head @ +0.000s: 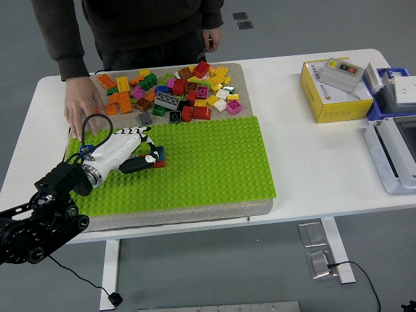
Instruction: Pick up the brick,pile it on top of brick,press brick,pick up the brick,pile it on top of brick,press brick
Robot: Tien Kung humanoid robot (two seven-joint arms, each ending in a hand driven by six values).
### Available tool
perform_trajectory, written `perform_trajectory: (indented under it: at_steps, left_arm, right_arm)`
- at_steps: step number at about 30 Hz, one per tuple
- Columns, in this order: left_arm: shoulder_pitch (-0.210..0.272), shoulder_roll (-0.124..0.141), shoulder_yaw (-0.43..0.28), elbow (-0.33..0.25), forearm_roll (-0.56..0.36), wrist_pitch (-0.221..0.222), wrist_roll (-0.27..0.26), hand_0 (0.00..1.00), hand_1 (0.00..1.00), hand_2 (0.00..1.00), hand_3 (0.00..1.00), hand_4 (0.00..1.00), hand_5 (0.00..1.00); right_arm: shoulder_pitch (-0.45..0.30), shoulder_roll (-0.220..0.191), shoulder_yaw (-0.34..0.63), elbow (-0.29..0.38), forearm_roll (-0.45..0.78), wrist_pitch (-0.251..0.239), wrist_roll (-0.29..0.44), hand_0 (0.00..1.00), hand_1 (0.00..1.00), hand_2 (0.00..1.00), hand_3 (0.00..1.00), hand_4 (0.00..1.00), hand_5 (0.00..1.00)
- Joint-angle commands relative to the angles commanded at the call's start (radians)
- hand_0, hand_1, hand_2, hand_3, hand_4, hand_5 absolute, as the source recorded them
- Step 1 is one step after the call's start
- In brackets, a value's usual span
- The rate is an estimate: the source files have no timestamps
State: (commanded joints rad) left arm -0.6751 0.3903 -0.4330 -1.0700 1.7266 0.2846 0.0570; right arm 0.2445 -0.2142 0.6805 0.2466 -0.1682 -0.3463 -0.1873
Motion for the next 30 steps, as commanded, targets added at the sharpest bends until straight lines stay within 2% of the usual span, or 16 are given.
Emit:
perform_trajectory:
  at_steps: [30]
  left_arm:
    - [0.008,0.005,0.004,-0.008,0.010,-0.015,0.023,0.998,0.998,0.998,0.625,0.563,0.951]
  right_arm:
    - [-0.009,0.001,-0.003,-0.003,0.017,0.003,0.007,0.599,0.521,0.517,0.681,0.118,0.915]
